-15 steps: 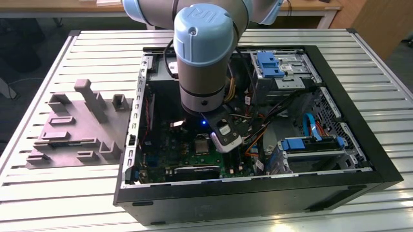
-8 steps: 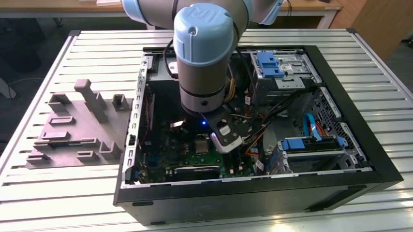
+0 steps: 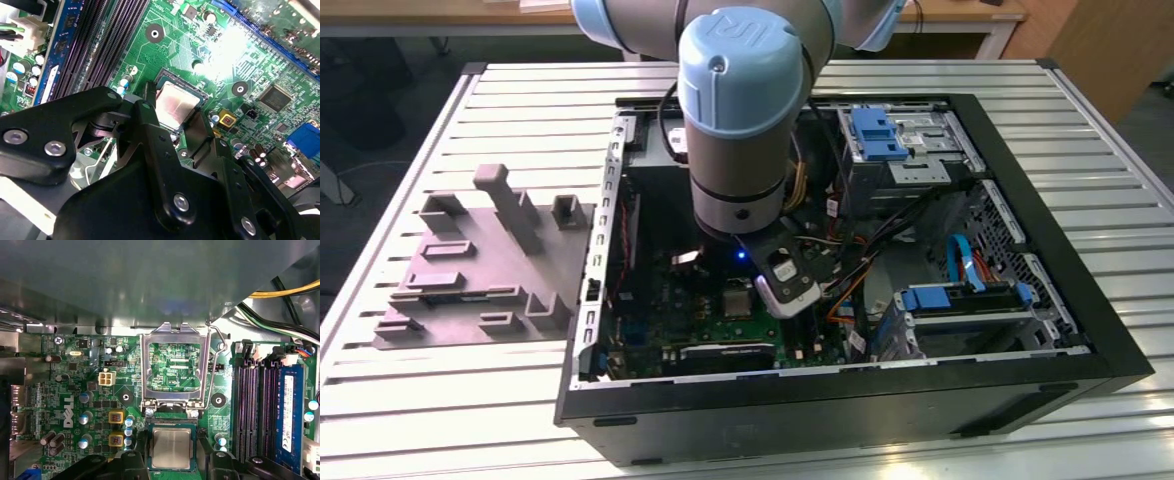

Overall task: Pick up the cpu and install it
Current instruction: 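Place the cpu into insertion slot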

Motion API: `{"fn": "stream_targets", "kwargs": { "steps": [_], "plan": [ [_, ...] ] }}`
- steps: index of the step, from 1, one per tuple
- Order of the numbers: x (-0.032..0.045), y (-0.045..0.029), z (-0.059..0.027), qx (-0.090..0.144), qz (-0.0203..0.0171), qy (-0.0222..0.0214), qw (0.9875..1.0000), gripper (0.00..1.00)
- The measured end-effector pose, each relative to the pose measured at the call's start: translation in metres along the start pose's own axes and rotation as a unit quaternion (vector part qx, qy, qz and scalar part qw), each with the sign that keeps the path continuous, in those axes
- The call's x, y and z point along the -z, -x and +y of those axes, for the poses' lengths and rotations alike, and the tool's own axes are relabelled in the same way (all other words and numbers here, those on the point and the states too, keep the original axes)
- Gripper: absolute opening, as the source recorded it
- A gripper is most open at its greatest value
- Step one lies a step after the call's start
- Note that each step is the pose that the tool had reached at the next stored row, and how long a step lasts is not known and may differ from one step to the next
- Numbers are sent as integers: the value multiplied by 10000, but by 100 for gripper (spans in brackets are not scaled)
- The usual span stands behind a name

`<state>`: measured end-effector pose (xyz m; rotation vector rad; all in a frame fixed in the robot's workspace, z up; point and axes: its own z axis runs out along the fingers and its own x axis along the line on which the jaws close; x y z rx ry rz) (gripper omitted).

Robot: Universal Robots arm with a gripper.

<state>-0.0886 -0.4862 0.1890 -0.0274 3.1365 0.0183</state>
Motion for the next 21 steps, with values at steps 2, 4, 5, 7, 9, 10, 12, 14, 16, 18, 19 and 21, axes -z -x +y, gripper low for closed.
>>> {"fn": "stream_targets", "kwargs": {
  "steps": [2,4,5,7,9,10,12,14,16,18,19,21],
  "plan": [
    [0,-1,0,0,0,-1,10000,47],
    [-3,-1,0,0,1,-1,10000,47],
    [-5,1,-1,-1,2,-2,10000,47],
    [-11,9,-1,-2,2,-1,10000,47],
    [-18,17,-1,-1,-1,-1,10000,48],
    [-21,17,-1,-1,-1,0,10000,48],
    [-21,17,-1,-1,1,-1,10000,55],
    [-19,17,-1,-1,0,-1,10000,55],
    [8,17,0,-1,-1,3,10000,55],
    [75,17,1,-1,2,0,10000,55],
    [115,17,1,-1,2,1,10000,53],
    [190,18,2,-1,9,0,10000,46]
  ]
}}
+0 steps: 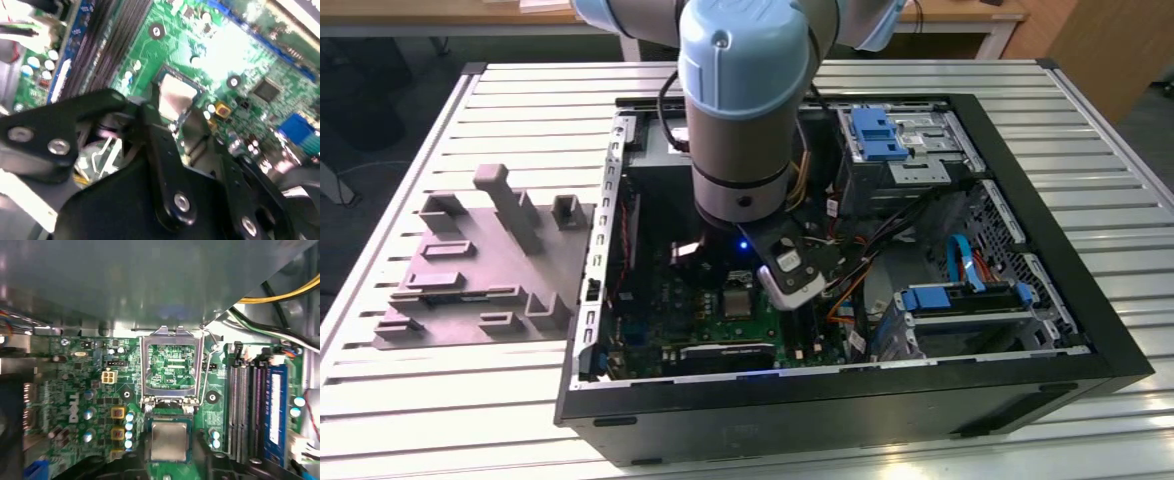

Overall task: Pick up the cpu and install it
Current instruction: 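Place the cpu into insertion slot, then close the cpu cover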

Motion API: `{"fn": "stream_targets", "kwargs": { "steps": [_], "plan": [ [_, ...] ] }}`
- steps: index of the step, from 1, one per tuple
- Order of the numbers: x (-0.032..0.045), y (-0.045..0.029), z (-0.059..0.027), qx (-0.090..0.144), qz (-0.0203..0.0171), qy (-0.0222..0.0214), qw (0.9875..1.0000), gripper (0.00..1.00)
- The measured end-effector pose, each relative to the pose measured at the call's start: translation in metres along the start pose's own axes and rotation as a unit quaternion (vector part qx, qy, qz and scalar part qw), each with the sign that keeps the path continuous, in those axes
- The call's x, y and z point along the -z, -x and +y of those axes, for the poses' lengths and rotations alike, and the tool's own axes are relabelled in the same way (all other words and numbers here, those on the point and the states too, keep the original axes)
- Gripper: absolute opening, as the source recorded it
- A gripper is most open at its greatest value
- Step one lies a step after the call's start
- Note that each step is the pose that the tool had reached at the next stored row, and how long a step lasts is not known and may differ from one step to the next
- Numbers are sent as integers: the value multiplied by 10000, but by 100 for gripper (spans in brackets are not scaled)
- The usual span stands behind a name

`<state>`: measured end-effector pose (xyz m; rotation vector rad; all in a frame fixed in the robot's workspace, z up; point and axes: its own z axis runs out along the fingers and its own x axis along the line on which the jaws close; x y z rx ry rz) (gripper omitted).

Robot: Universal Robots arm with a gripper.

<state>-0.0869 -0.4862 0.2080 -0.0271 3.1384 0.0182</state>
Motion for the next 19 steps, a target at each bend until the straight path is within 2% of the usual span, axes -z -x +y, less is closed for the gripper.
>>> {"fn": "stream_targets", "kwargs": {
  "steps": [1,2,3,4,5,7,8,9,19],
  "plan": [
    [19,0,0,0,2,1,10000,40],
    [30,0,0,0,3,1,10000,40],
    [35,0,1,0,4,1,10000,35],
    [35,0,1,0,4,2,10000,29],
    [35,0,1,0,4,2,10000,29],
    [37,0,0,0,5,1,10000,17],
    [37,0,0,0,4,1,10000,17],
    [37,0,0,0,5,1,10000,11],
    [49,0,1,0,5,1,10000,11]
  ]
}}
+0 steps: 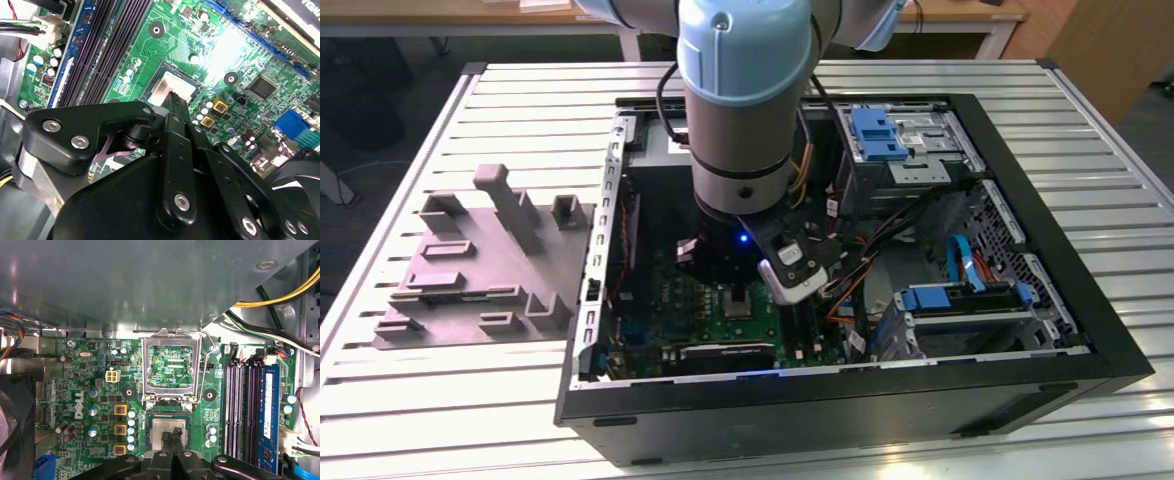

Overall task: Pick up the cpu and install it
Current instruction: 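Close the cpu cover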

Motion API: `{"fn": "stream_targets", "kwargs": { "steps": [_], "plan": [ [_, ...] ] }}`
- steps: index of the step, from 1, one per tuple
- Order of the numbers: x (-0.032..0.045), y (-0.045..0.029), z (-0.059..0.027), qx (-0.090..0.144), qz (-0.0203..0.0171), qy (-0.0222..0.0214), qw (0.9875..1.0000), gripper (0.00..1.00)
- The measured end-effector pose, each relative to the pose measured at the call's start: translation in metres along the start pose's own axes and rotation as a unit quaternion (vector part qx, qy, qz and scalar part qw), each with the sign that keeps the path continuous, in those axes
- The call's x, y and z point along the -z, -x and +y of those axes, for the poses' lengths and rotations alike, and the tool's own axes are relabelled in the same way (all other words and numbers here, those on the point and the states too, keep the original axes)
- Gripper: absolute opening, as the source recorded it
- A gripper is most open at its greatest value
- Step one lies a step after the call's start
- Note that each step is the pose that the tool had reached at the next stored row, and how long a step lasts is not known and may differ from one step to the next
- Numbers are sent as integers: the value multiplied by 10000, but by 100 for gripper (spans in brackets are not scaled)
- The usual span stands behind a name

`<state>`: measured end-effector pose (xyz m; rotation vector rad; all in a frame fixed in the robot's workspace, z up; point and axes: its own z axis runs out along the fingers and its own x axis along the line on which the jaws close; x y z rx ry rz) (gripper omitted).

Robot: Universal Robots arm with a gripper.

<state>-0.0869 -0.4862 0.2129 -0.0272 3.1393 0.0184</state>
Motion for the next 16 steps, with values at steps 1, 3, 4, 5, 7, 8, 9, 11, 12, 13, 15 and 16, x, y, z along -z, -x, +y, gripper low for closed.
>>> {"fn": "stream_targets", "kwargs": {
  "steps": [1,3,4,5,7,8,9,11,12,13,15,16],
  "plan": [
    [1,0,0,0,0,0,10000,11],
    [1,0,0,0,0,0,10000,11],
    [2,0,0,0,0,0,10000,11],
    [3,0,0,0,0,0,10000,11],
    [3,0,0,0,0,0,10000,11],
    [4,0,0,0,0,0,10000,11],
    [17,-1,-1,0,1,-3,10000,11],
    [79,0,1,0,-2,0,10000,11],
    [126,0,1,0,-3,-1,10000,11],
    [170,1,3,0,-4,0,10000,11],
    [260,1,6,0,-4,-1,10000,11],
    [305,1,7,0,-6,0,10000,11]
  ]
}}
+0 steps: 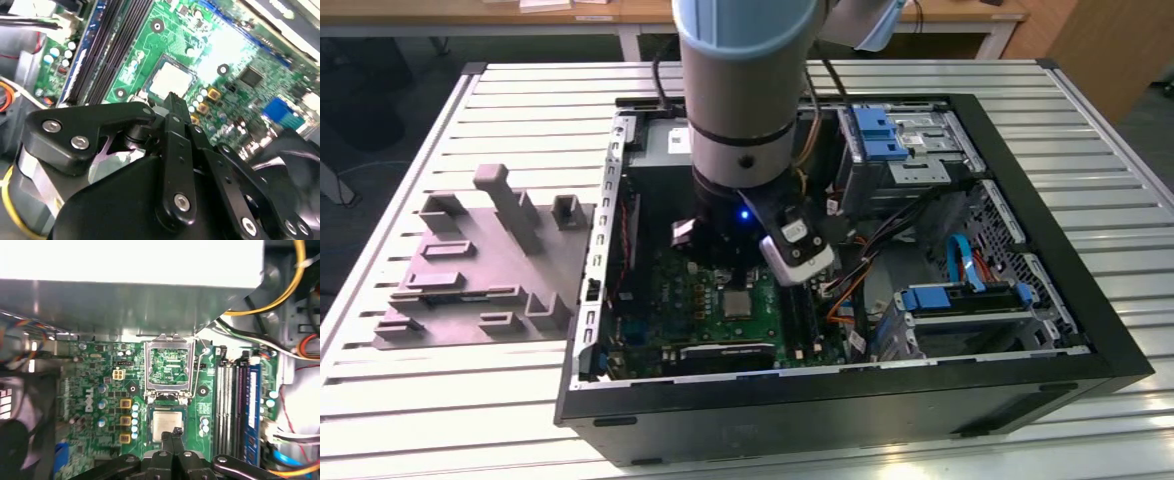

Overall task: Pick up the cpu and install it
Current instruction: 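Close the cpu cover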

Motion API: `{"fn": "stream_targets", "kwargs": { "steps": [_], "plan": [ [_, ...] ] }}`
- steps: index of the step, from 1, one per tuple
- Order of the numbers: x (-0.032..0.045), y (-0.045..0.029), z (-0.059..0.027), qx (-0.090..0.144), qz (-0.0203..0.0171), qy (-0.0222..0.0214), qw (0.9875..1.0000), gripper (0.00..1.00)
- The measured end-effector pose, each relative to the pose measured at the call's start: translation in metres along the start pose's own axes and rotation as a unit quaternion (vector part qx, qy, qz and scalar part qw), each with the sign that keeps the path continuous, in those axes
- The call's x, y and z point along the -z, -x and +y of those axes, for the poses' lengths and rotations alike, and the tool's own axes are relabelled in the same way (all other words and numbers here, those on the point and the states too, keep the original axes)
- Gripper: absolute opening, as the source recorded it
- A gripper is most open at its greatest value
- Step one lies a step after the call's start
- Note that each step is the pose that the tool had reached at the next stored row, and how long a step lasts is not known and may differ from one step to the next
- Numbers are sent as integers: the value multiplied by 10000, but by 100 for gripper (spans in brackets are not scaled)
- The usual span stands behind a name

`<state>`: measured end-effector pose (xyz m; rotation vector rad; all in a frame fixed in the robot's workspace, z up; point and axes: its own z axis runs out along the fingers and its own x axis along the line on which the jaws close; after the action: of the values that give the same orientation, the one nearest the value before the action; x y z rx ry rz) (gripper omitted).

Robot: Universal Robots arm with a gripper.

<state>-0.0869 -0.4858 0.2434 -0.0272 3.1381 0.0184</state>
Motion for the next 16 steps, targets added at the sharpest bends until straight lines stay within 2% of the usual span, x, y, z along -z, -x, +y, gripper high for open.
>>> {"fn": "stream_targets", "kwargs": {
  "steps": [5,7,11,16],
  "plan": [
    [225,1,7,0,-2,0,10000,11],
    [288,1,8,0,-2,-1,10000,11],
    [293,1,11,59,-4,1,10000,11],
    [285,0,11,508,1,1,9987,11]
  ]
}}
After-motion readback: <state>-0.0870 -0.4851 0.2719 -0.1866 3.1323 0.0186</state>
